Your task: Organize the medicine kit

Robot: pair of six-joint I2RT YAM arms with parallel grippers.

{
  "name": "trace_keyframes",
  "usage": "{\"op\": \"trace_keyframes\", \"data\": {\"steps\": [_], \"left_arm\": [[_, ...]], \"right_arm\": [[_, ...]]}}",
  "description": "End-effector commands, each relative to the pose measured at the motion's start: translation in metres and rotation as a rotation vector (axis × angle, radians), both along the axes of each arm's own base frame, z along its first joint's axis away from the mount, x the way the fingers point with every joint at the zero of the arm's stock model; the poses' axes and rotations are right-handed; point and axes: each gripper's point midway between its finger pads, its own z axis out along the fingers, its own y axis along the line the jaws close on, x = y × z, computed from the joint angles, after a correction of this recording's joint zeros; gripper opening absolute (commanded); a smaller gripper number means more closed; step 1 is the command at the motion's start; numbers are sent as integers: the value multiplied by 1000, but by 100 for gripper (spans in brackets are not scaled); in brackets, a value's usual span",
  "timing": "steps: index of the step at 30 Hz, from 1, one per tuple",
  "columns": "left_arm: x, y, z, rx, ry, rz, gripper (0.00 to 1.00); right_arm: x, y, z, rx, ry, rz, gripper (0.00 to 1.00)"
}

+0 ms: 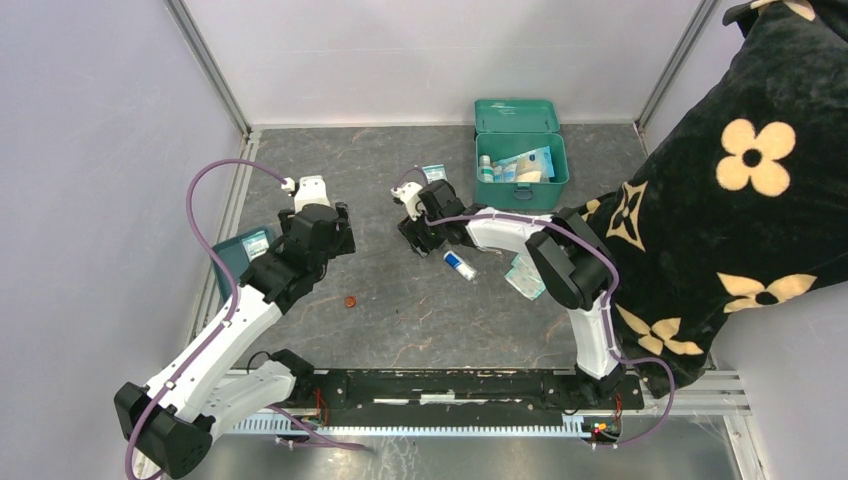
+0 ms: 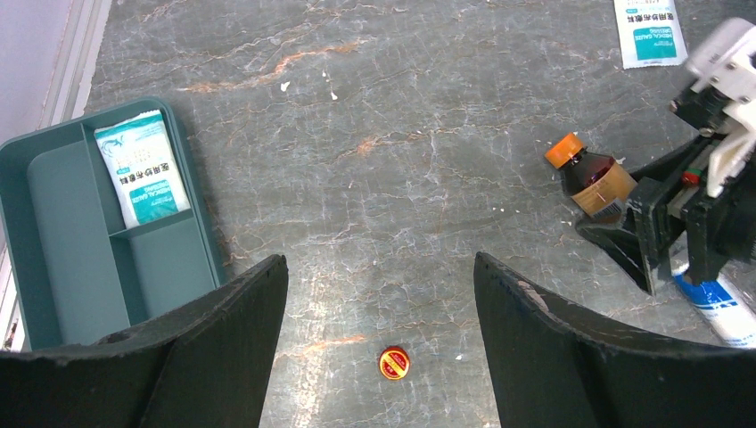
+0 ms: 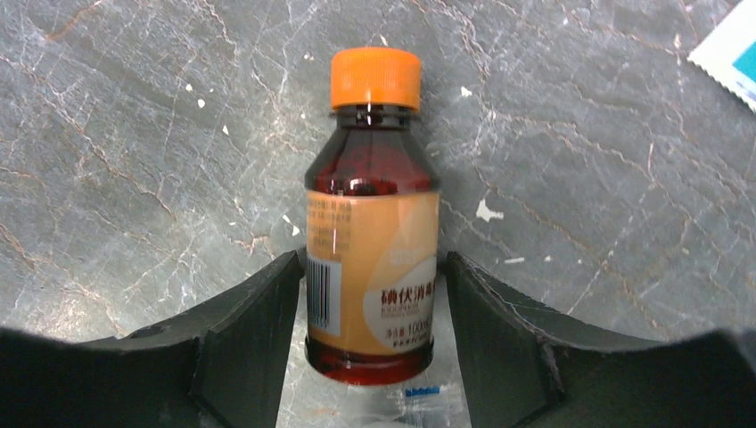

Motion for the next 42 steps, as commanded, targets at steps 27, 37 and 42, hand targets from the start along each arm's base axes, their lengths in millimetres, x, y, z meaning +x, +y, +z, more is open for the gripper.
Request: {"op": "trace_keyframes", "data": {"steps": [27, 37, 42], "left_arm": [[4, -1, 6, -40, -24, 23, 82], [5, -4, 6, -51, -22, 14, 82], [6, -7, 3, -51, -12, 5, 82]], "right_arm": [[47, -62, 225, 289, -369, -283, 37], [99, -206, 211, 173, -369, -582, 42], [123, -252, 187, 167, -314, -675, 42]]}}
